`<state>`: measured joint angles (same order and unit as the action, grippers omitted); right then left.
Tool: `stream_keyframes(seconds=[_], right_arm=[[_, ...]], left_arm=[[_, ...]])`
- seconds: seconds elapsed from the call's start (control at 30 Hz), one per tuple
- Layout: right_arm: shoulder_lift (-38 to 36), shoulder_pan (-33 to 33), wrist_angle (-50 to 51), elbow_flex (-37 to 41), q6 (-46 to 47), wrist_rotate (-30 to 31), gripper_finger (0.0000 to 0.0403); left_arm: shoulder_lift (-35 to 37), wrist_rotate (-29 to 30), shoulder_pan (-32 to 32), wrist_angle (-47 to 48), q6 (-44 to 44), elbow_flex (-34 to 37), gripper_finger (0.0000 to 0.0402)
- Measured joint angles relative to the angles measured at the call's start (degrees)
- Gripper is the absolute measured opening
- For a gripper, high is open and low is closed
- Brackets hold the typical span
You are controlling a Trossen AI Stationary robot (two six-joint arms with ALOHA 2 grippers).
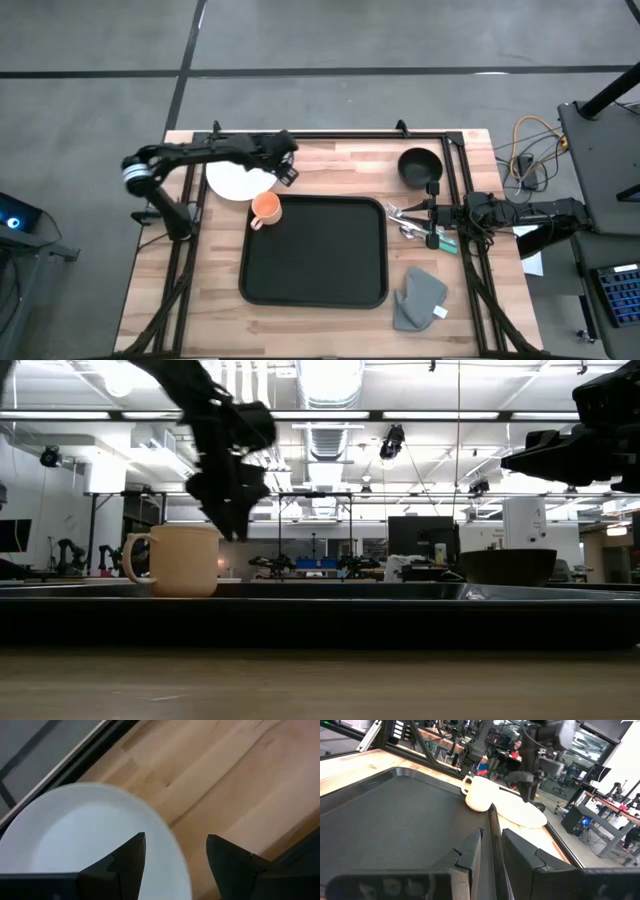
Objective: Set up tray
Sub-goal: Put the white plate on the black serving tray to the bottom left of the orange mug
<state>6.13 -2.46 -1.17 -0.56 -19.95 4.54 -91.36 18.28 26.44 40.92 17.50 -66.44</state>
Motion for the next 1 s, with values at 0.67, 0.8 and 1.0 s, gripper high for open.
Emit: stream_keyframes(seconds=[0.67,0.8,1.0], right_arm=[[0.0,0.0,0.0,0.0,0.0,0.0,0.0068],[0.0,0.0,0.0,0.0,0.0,0.0,0.0068],[0.0,0.0,0.0,0.0,0.0,0.0,0.0068]], left_arm=[[-15.3,7.8,0.1,8.6,10.0,-12.9,0.0189],[-16.1,7.5,0.2,7.6,11.4,-12.8,0.0189],[-17.2,7.3,0.2,7.6,12.5,-11.9,0.0189]])
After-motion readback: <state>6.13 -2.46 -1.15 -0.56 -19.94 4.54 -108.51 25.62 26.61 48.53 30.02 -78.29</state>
